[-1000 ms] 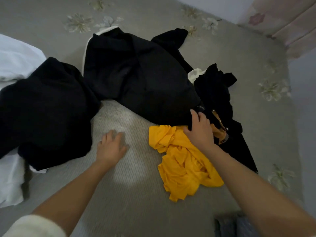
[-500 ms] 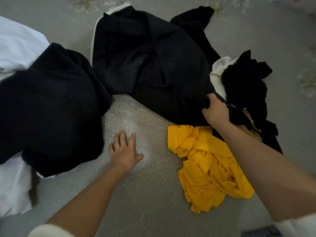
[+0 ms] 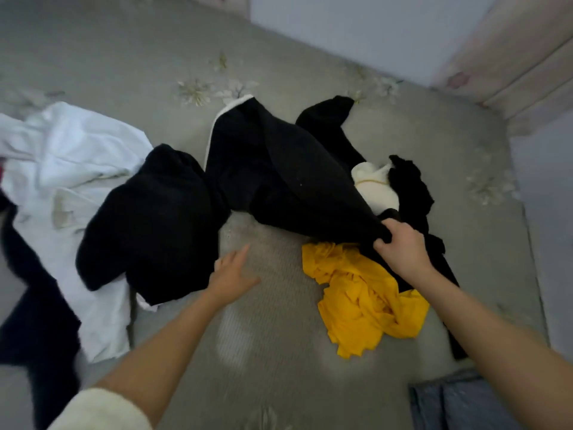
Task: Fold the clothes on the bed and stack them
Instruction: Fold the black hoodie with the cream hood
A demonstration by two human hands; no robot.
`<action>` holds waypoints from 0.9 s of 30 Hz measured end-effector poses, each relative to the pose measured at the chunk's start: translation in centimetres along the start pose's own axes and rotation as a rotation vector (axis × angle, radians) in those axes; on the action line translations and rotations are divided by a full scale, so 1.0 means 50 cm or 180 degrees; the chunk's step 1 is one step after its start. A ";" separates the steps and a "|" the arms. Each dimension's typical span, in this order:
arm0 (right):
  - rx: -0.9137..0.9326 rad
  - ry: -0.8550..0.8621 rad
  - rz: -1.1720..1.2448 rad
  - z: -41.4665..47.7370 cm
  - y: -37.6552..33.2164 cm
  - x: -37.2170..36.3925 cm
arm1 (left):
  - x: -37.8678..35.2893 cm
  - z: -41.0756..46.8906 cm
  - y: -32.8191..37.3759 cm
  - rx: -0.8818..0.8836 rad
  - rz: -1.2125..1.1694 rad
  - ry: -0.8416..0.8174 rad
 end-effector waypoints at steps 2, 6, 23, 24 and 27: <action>0.0206 0.0138 0.0057 -0.052 -0.057 0.043 | 0.039 -0.070 0.033 -0.0203 -0.0047 0.0303; 0.0347 0.0704 0.0564 -0.144 -0.159 0.212 | 0.125 -0.204 0.115 -0.0801 -0.0013 0.0698; 0.1667 0.1788 0.1848 -0.665 -0.357 0.735 | 0.294 -0.732 0.450 -0.2713 -0.0011 0.1467; 0.1690 0.1763 0.1835 -0.690 -0.348 0.741 | 0.291 -0.750 0.469 -0.2798 -0.0127 0.1379; 0.1792 0.1686 0.1741 -0.747 -0.328 0.739 | 0.267 -0.787 0.516 -0.2926 -0.0339 0.0996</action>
Point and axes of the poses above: each hand's wrist, its own z-axis towards the middle knuckle, its own x-axis out of the back of the hand, y = z × x, the point moved 10 cm from there along z, towards the middle knuckle, and after that the axes turned 9 degrees about -y, right-handed, at the moved point
